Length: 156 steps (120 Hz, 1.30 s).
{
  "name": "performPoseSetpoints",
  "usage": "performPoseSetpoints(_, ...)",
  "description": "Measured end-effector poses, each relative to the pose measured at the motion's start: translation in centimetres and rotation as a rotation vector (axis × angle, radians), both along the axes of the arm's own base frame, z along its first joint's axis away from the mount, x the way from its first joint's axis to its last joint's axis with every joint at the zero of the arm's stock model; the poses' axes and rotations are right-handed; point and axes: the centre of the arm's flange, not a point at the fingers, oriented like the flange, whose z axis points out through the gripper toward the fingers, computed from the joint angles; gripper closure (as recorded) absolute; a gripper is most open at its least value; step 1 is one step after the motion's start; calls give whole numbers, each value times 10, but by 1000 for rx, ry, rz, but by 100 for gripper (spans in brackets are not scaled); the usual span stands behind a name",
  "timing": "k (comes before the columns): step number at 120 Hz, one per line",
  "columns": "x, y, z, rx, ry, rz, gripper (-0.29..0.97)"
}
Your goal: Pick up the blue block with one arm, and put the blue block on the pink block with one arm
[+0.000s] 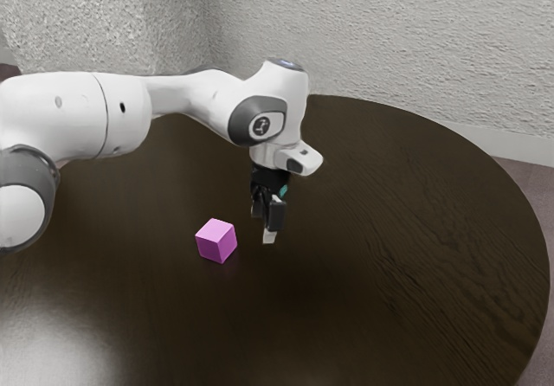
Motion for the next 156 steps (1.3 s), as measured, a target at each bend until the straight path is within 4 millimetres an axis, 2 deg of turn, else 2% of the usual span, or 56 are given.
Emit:
performPoseSetpoints(15, 16, 20, 0, -50, -76, 147, 0)
performPoseSetpoints(27, 24, 29, 1, -63, -124, 252, 0)
performPoseSetpoints(60, 55, 76, -2, -62, -300, 510, 0)
performPoseSetpoints(72, 92, 67, -1, -103, -393, 535, 0)
performPoseSetpoints(78, 103, 58, 3, -128, -426, 538, 0)
performPoseSetpoints(83, 108, 59, 6, -138, -444, 547, 0)
performPoseSetpoints(85, 110, 64, 6, -138, -451, 554, 0)
performPoseSetpoints(97, 114, 122, 1, -121, -460, 626, 0)
performPoseSetpoints(109, 114, 155, -6, -104, -454, 648, 0)
performPoseSetpoints(114, 113, 162, -9, -99, -450, 646, 0)
performPoseSetpoints(125, 116, 166, -21, -96, -438, 628, 0)
performPoseSetpoints(145, 136, 167, -15, -118, -486, 593, 0)
performPoseSetpoints(156, 141, 166, -32, -129, -476, 584, 0)
